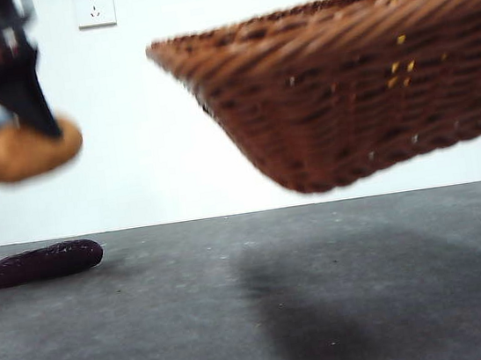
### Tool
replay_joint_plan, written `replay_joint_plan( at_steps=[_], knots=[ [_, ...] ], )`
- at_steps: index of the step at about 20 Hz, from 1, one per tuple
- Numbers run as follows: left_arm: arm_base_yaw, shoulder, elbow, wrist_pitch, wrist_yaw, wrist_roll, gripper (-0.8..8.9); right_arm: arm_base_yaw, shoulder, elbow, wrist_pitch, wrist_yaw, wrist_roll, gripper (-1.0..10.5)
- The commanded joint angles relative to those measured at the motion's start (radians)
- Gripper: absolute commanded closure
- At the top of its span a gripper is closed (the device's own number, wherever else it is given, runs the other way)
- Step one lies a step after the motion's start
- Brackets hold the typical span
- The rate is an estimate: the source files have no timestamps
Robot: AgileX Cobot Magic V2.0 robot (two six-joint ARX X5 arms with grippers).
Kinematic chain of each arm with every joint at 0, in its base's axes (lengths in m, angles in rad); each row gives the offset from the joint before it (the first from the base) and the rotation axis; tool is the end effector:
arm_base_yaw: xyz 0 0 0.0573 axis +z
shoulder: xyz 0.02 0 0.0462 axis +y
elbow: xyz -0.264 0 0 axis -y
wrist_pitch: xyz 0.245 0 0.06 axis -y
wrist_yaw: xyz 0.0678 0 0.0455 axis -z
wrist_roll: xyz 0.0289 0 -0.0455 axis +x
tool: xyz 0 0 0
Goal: Help me put the vegetables on the table into the basket
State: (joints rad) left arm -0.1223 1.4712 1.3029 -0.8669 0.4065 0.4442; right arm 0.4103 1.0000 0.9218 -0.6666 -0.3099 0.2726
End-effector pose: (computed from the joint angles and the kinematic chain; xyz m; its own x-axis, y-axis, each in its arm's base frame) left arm 0.2899 -0.0471 0.3032 0.4170 -0.4496 -0.7899 0.6488 0.7559 -0.0877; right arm 0.1766 0.0864 0.3017 0.5204 0.5590 -0.6455 -0.3965 0.8277 0.3970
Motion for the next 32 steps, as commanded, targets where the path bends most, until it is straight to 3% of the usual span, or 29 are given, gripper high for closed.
replay_joint_plan(
  at_steps=[1,6,10,13,16,18,21,24,27,28,30,31,32],
  knots=[
    [-0.003,-0.142,-0.001,-0.007,0.050,-0.045,8.22,0.000,0.059,0.007,0.018,-0.003,0.012,9.6],
    [-0.165,-0.369,-0.002,-0.101,0.079,-0.055,8.21,0.002,0.206,0.007,0.103,-0.022,0.042,9.6],
    [-0.456,-0.391,-0.002,-0.186,-0.140,-0.047,8.21,0.018,0.282,0.006,0.209,-0.095,0.108,9.6],
    [-0.595,-0.329,-0.002,-0.115,-0.198,-0.076,8.21,0.076,0.300,0.006,0.225,-0.079,0.119,9.6],
    [-0.669,-0.201,-0.002,-0.076,-0.213,-0.077,8.21,0.114,0.301,0.006,0.224,-0.041,0.129,9.6],
    [-0.678,-0.103,-0.002,-0.074,-0.270,-0.074,8.21,0.114,0.301,0.006,0.224,-0.042,0.136,9.6],
    [-0.690,0.008,-0.002,-0.058,-0.264,-0.078,8.22,0.114,0.301,0.006,0.225,-0.042,0.135,9.6],
    [-0.705,0.063,-0.002,-0.051,-0.165,-0.095,8.22,0.114,0.301,0.006,0.241,-0.042,0.135,9.6],
    [-0.710,0.076,-0.002,-0.054,-0.156,-0.129,8.03,0.114,0.301,0.006,0.248,-0.042,0.135,9.6],
    [-0.710,0.076,-0.002,-0.059,-0.155,-0.134,7.29,0.114,0.301,0.006,0.249,-0.042,0.135,9.6],
    [-0.710,0.076,-0.002,-0.067,-0.156,-0.164,4.23,0.114,0.301,0.006,0.248,-0.044,0.134,9.6],
    [-0.710,0.076,-0.002,-0.072,-0.156,-0.175,3.32,0.114,0.301,0.006,0.248,-0.050,0.134,9.6],
    [-0.710,0.076,-0.002,-0.076,-0.156,-0.184,3.35,0.114,0.301,0.006,0.248,-0.050,0.134,9.6]
  ],
)
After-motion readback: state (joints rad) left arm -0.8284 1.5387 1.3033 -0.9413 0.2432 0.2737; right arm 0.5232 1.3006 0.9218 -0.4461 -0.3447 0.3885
